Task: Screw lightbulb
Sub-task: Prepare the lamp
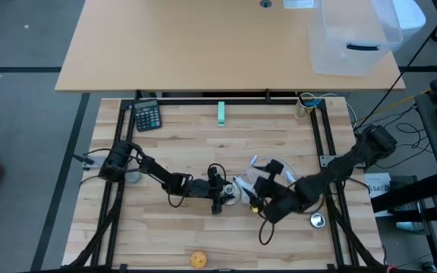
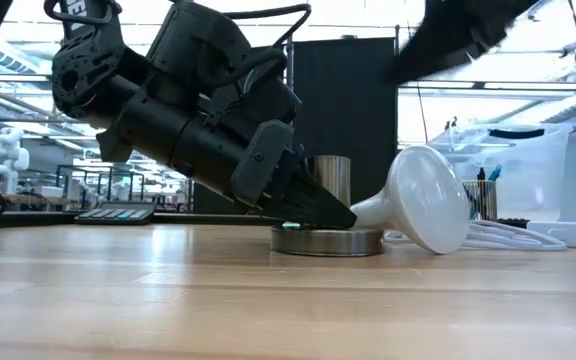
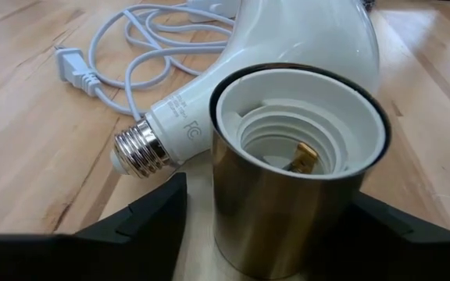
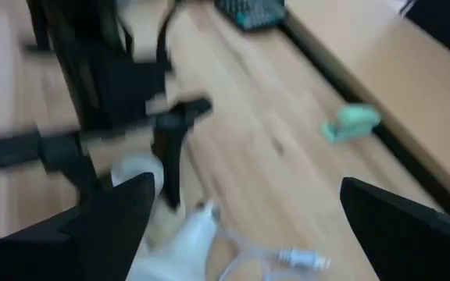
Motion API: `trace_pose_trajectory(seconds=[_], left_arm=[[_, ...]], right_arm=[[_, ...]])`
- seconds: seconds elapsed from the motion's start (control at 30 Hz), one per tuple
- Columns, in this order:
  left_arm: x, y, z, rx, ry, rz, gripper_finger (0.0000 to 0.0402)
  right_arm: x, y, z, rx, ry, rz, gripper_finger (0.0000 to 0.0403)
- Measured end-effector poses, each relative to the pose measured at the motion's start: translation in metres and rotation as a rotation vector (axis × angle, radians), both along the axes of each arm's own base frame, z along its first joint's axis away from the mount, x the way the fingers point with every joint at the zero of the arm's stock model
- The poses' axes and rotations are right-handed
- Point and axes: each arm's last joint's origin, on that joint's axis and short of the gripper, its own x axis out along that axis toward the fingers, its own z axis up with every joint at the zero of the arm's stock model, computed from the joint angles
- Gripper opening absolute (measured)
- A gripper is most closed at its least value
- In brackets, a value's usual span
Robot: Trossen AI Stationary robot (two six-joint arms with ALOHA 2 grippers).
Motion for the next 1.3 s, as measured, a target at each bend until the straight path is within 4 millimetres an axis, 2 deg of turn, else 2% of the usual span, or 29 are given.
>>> trace_pose_trajectory(seconds=[0.13, 0.23, 0.4, 0.5, 0.63, 0.77, 0.87, 1.13, 1.3], left_arm=[[0.000, 0.001, 0.000, 0.000, 0.000, 0.003, 0.0267], [0.000, 0.001, 0.000, 0.000, 0.001, 0.003, 0.0267], [0.000, 0.001, 0.000, 0.001, 0.003, 0.003, 0.0267], [0.000, 0.001, 0.000, 0.000, 0.004, 0.003, 0.0267], [0.000, 0.000, 0.000, -0.003, 0.004, 0.002, 0.0267], [0.000, 0.000, 0.000, -0.018, 0.003, 0.009, 0.0267], [0.000, 0.000, 0.000, -0.025, 0.002, 0.011, 0.0267], [0.000, -0.001, 0.000, -0.050, 0.000, 0.022, 0.0267], [0.000, -0.001, 0.000, -0.052, 0.000, 0.022, 0.0267]], right_arm=[[0.003, -0.006, 0.042, 0.050, -0.113, -0.004, 0.0398], [0.000, -0.011, 0.069, -0.007, -0.125, 0.039, 0.0398], [-0.022, -0.025, 0.115, 0.053, -0.174, 0.035, 0.0392], [-0.042, -0.022, 0.132, 0.096, -0.170, 0.053, 0.0392], [-0.061, -0.007, 0.142, 0.161, -0.173, 0.112, 0.0392], [-0.068, 0.016, 0.138, 0.219, -0.134, 0.196, 0.0398], [-0.069, 0.033, 0.125, 0.241, -0.078, 0.215, 0.0398], [-0.056, 0.059, 0.061, 0.222, 0.235, 0.071, 0.0400], [-0.046, 0.073, 0.028, 0.181, 0.255, -0.054, 0.0400]])
